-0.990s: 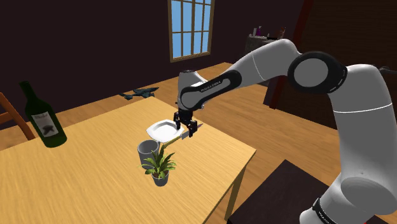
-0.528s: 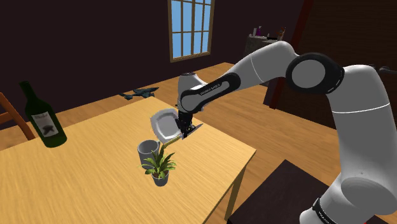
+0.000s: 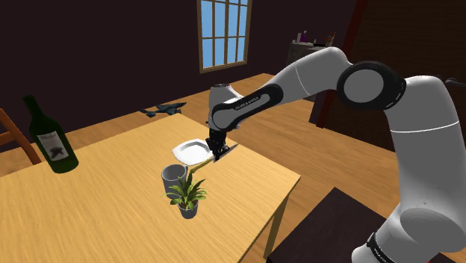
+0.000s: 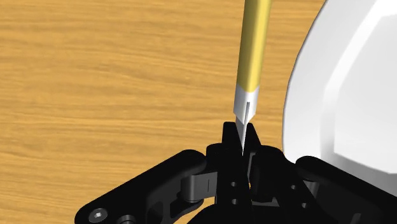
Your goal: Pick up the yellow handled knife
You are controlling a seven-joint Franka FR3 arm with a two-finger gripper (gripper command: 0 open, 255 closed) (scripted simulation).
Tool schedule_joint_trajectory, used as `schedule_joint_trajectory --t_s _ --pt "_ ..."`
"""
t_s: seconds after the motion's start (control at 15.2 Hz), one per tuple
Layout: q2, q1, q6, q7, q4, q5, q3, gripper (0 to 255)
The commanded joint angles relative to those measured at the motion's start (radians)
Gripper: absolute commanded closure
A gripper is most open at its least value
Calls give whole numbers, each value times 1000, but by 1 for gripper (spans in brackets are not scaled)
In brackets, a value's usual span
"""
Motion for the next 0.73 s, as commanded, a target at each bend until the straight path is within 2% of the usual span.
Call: schedule_joint_trajectory --t_s 0.0,0.66 --pt "-14 -2 -16 -1 3 5 3 255" --pt "-80 -11 -118 -11 41 28 19 255"
